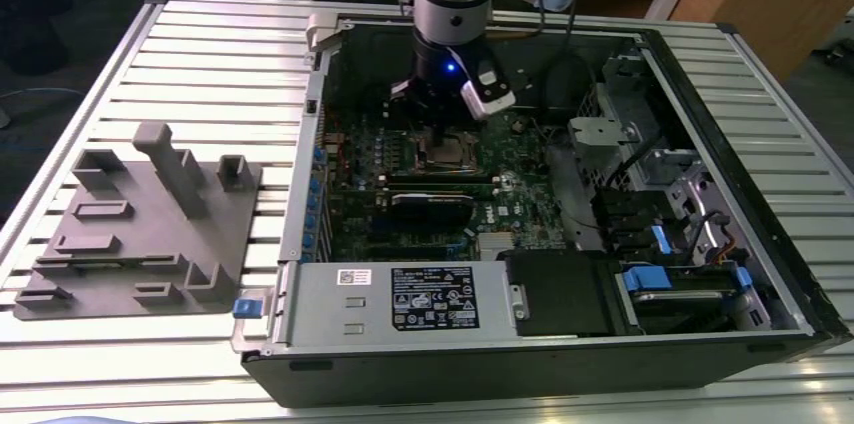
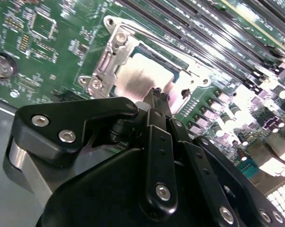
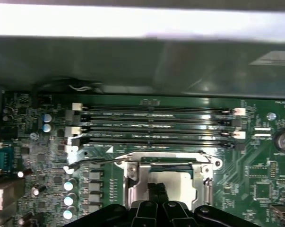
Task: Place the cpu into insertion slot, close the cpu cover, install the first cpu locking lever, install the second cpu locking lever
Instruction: 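Close the cpu cover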
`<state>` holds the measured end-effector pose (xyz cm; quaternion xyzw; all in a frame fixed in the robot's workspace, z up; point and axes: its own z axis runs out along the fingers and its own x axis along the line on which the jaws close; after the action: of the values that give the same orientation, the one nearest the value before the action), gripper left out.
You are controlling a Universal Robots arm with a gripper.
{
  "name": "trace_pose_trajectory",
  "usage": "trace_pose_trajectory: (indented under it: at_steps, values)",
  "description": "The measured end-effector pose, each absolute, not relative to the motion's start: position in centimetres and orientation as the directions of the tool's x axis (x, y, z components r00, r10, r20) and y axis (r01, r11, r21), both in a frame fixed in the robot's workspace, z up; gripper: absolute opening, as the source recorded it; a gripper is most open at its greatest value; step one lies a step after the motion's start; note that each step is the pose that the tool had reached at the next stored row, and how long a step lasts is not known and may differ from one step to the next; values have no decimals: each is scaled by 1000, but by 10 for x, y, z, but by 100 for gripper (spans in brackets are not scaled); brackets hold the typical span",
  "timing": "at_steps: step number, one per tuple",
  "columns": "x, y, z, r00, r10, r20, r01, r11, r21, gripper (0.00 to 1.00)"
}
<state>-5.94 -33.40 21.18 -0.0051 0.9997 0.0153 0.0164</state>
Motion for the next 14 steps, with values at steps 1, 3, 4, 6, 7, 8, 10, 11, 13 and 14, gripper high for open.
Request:
trace_pose_trajectory:
  at_steps: [1,3,4,6,7,8,10,11,13,14]
  values:
    - [-61,-334,212,-999,-10,-33,-11,999,30,11]
    - [-63,-334,211,-999,-10,-33,-11,999,30,11]
    - [-64,-334,211,-999,-10,-33,-11,999,30,11]
    - [-66,-334,211,-999,-10,-33,-11,999,30,11]
    - [-66,-334,211,-999,-10,-33,-11,999,30,11]
    - [-67,-334,210,-999,-10,-33,-11,999,30,11]
    - [-69,-334,210,-999,-10,-33,-11,999,30,11]
    - [-70,-334,209,-999,-10,-33,-11,999,30,11]
    - [-72,-334,209,-999,-10,-33,-11,999,30,11]
    - [-72,-334,208,-999,-10,-33,-11,999,30,11]
